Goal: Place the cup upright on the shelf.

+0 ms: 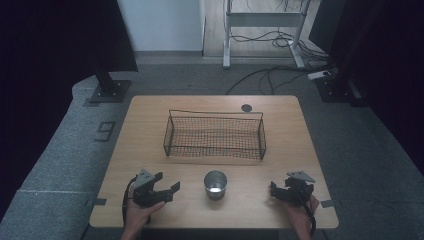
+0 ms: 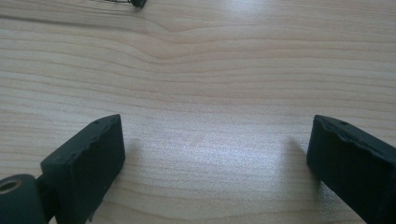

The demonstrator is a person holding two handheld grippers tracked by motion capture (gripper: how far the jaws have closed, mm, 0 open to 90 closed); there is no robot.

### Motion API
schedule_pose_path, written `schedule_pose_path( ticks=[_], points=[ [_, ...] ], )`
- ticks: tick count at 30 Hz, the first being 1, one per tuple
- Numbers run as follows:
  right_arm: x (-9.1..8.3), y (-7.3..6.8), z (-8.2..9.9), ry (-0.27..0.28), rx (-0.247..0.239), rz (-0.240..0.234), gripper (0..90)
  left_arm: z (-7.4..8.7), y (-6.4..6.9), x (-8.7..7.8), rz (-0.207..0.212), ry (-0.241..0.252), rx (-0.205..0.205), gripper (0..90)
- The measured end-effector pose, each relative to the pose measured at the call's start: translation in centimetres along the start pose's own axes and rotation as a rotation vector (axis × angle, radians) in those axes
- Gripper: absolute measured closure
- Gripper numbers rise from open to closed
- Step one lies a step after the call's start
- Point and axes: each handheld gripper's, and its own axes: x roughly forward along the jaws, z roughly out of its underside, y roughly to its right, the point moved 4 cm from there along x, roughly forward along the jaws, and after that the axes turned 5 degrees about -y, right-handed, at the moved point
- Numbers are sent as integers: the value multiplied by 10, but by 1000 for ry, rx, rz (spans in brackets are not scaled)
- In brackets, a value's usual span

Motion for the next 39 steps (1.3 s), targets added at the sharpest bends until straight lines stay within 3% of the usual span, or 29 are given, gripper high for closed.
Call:
schedule_pose_path(
  ticks=[16, 30, 39],
  points=[
    [1, 1, -1, 4, 5, 3, 58, -13, 28, 5, 40, 6, 62, 149],
    [1, 1, -1, 6, 6, 4, 67, -23, 44, 16, 73, 3, 64, 147],
    [1, 2, -2, 13, 8, 8, 87, -35, 47, 20, 85, 13, 56, 145]
  ],
)
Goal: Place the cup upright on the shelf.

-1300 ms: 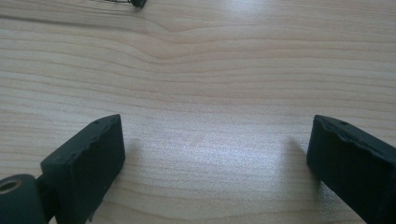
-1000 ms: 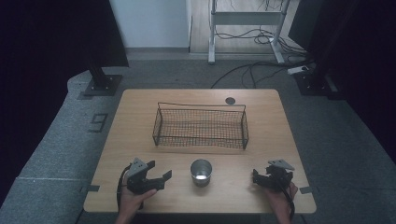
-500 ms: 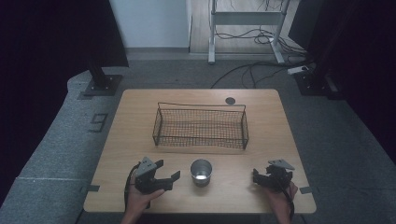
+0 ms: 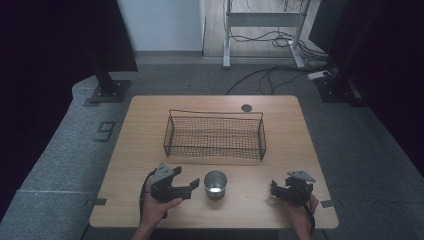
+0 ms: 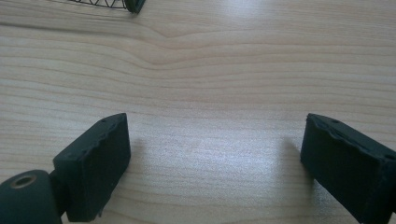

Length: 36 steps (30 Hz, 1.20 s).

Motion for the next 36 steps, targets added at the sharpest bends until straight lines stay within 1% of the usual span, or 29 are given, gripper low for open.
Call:
schedule_pose_path(
  ticks=[3, 7, 8, 9, 11, 12, 13, 17, 23, 27, 28, 31, 33, 36],
  points=[
    [0, 0, 0, -1, 4, 1, 89, -1, 1, 2, 2, -4, -1, 144],
    [0, 0, 0, 1, 2, 0, 91, -2, 6, 6, 14, -14, 2, 131],
    [0, 0, 0, 1, 2, 0, 92, -3, 11, 8, 25, -16, 13, 127],
    [0, 0, 0, 1, 2, 0, 92, -3, 11, 8, 25, -16, 13, 126],
    [0, 0, 0, 3, -1, -2, 97, -4, 17, 10, 43, -15, 31, 118],
    [0, 0, 0, 4, -3, -2, 98, -5, 21, 11, 54, -15, 47, 116],
    [0, 0, 0, 4, -4, -2, 100, -6, 23, 12, 58, -16, 49, 115],
    [0, 0, -1, 4, -4, -2, 102, -6, 26, 16, 67, -29, 52, 108],
    [0, 0, -1, 5, -4, -2, 105, -4, 32, 26, 77, -50, 56, 57],
    [0, 0, -1, 6, -6, -4, 110, -4, 34, 31, 86, -58, 58, 46],
    [0, 0, 0, 5, -5, -5, 111, -3, 36, 35, 90, -72, 59, 41],
    [0, 0, 0, 5, -5, -5, 111, -2, 38, 39, 94, -80, 62, 34],
    [0, 0, 0, 6, -5, -6, 113, 0, 42, 45, 98, -99, 69, 23],
    [0, -1, 0, 6, -6, -6, 115, 1, 45, 50, 98, -108, 75, 18]
  ],
)
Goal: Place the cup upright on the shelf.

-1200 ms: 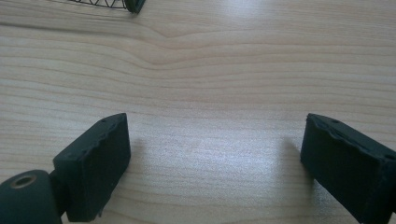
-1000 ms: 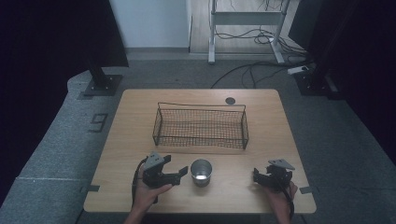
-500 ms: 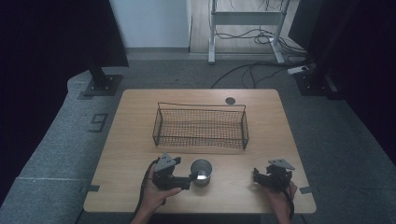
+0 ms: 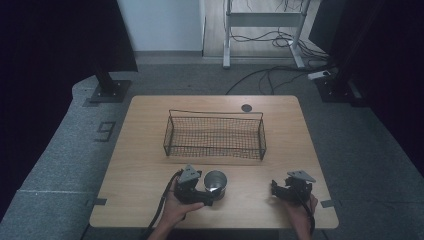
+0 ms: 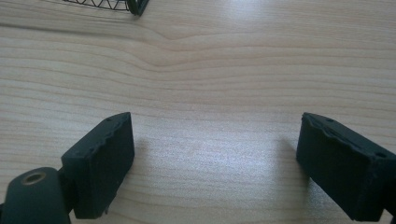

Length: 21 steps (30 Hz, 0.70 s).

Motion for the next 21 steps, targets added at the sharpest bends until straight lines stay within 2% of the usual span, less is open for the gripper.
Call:
schedule_pose_path(
  ticks=[3, 6, 14, 21],
  points=[
    [0, 0, 0, 0, 0, 0, 116, 0, 1, 3, -8, -6, 2, 15],
    [0, 0, 0, 0, 0, 0, 116, 0, 0, 8, -28, -8, -14, 3],
    [0, 0, 0, 0, 0, 0, 116, 2, 7, 20, -25, -22, 5, 2],
    [0, 0, 0, 0, 0, 0, 116, 4, 7, 31, -55, -34, 9, 26]
  ],
)
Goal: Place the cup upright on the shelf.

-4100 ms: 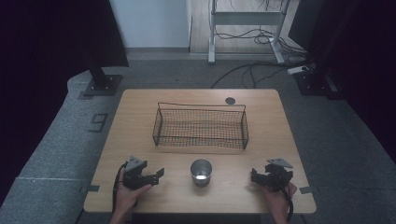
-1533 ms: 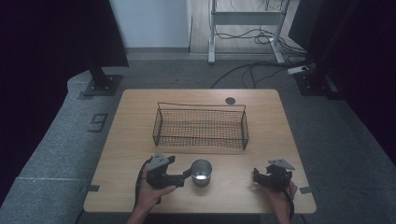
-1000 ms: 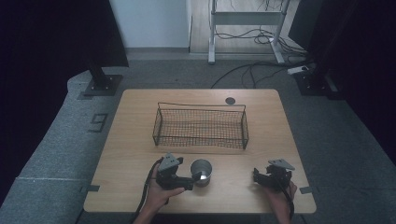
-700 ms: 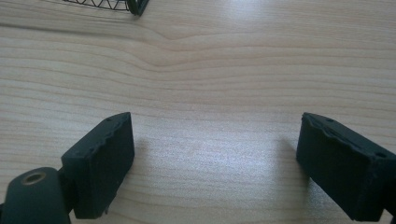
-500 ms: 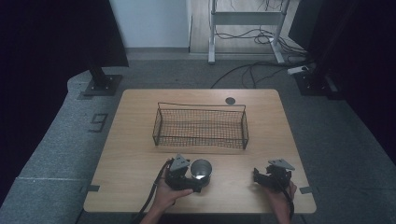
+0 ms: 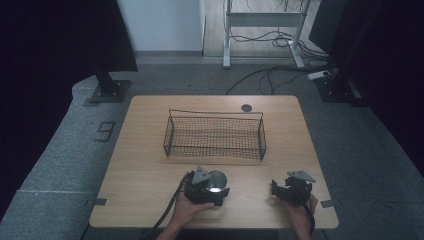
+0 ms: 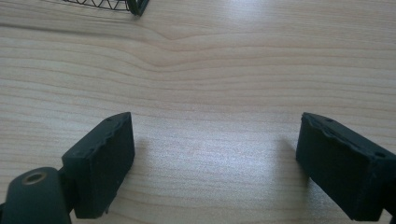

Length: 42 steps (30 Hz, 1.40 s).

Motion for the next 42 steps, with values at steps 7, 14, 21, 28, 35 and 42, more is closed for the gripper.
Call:
schedule_pose_path(
  ticks=[7, 14, 21, 28, 35, 42],
  points=[
    [0, 0, 0, 0, 0, 0, 116, 3, 0, 4, -39, 13, -2, 116],
    [0, 0, 0, 1, 2, 1, 119, 3, 0, 5, -34, 14, 8, 122],
    [0, 0, 0, 2, 2, 2, 120, 4, 0, 4, -26, 19, 28, 130],
    [0, 0, 0, 1, 2, 1, 121, 2, -1, 2, -8, 34, 25, 146],
    [0, 0, 0, 1, 2, 1, 122, 1, -1, -2, -7, 49, 24, 149],
    [0, 0, 0, 1, 3, 2, 123, -6, -3, -12, -3, 70, 23, 149]
  ],
)
